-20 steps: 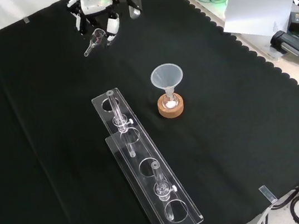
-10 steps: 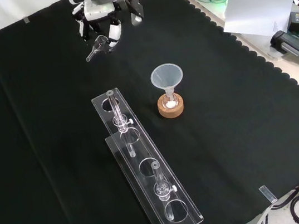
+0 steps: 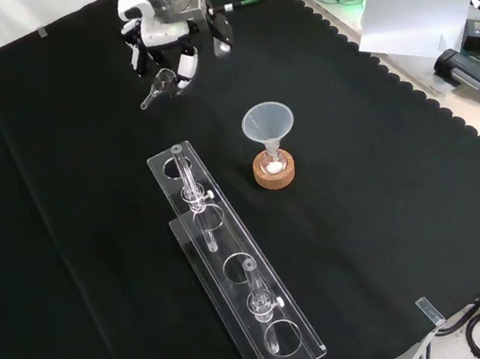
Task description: Put the weighing funnel back on the table.
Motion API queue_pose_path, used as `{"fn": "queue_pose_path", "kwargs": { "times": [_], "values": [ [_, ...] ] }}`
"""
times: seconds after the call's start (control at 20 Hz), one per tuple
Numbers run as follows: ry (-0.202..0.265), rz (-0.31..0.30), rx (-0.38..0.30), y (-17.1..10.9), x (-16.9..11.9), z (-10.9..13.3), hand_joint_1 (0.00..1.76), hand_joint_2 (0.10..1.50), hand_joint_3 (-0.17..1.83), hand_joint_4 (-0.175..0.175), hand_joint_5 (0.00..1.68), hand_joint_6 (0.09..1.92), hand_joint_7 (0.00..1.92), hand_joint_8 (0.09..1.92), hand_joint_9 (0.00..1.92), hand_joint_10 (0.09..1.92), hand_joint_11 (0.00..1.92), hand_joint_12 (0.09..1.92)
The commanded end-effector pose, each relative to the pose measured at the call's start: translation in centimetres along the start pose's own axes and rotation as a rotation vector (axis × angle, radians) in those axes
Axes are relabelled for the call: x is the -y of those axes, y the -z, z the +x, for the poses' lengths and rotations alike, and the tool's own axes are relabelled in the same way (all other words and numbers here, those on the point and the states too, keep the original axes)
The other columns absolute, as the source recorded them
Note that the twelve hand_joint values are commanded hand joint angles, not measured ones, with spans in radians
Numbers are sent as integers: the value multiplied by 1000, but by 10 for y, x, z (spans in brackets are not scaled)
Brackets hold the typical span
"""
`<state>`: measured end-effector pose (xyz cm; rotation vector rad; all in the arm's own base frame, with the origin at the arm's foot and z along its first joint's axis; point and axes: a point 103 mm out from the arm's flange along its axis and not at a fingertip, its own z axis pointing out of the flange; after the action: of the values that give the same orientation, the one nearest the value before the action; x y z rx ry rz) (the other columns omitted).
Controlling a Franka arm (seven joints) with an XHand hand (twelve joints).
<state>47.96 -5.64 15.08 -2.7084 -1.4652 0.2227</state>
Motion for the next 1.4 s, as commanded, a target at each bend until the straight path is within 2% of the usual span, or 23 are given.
{"fn": "queue_pose_path", "kwargs": {
  "times": [0.05,0.25,0.95,1.4],
  "values": [
    [5,15,32,-24,-8,7,1123,552,861,175,1273,761,1739,183,1505,288,381,1398],
    [16,38,44,-39,-14,13,1123,553,861,175,1272,763,1739,182,1505,287,381,1396],
    [-8,98,11,-93,-28,26,1122,554,862,175,1269,770,1740,179,1505,284,382,1391],
    [-17,109,-1,-107,-20,23,1121,556,861,175,1265,776,1741,178,1506,282,382,1389]
  ]
}}
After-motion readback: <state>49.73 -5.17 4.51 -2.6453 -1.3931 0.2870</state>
